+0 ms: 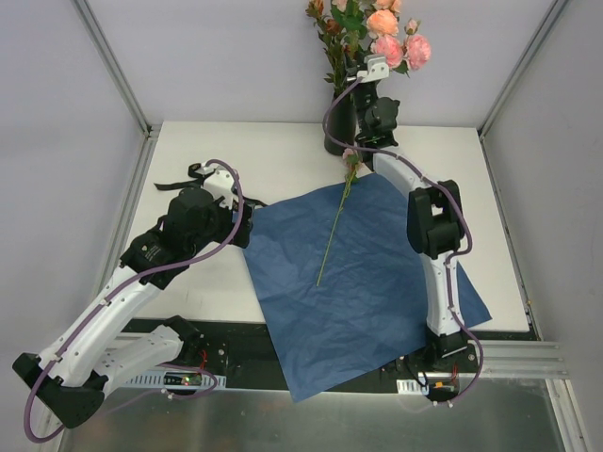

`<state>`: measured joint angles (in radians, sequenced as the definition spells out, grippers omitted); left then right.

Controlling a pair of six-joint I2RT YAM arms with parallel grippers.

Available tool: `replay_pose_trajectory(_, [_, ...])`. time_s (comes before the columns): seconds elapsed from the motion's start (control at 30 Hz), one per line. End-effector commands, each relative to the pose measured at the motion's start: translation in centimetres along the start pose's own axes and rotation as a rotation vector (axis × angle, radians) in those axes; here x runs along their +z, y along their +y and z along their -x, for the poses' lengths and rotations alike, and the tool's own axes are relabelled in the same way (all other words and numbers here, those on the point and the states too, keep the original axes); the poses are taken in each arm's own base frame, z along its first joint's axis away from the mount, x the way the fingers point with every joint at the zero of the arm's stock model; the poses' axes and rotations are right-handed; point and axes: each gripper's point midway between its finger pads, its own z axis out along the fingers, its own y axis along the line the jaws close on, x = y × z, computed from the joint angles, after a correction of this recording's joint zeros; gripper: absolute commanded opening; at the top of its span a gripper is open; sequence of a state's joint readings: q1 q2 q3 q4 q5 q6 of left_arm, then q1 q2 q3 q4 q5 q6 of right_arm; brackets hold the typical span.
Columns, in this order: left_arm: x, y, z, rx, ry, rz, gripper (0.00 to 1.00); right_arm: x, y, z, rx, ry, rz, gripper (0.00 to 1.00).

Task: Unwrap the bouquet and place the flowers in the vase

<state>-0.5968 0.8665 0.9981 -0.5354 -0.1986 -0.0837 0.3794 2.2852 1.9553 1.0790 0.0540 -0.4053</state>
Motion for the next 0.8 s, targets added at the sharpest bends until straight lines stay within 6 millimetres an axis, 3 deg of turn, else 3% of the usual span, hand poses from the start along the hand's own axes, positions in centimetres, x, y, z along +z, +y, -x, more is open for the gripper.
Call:
replay_pose_trajectory(0.0, [-0.6, 0.0, 1.4, 0.007, -0.059, 0.000, 0.99, 0.4, -0.4, 8.4, 0.035, -0.108, -0.048, 0.39])
replay_pose_trajectory(0.33, [-0.6, 0.3, 1.4, 0.008, -0.060, 0.015, 0.99, -2.5, 1.4, 8.9, 0.067, -0.001, -0.101, 0.57])
replay_pose_trajectory(0.47, [-0.7, 0.4, 1.4, 0.008, -0.063, 0.021, 0.99, -3.8, 1.2, 7.5, 0.081, 0.130, -0.165, 0.61])
replay_pose_trajectory(0.77, [-0.4, 0.5, 1.2, 0.010, -0.054, 0.028, 0.99, -5.3, 0.2, 2.7, 0.146, 0.379, -0.295, 0.57])
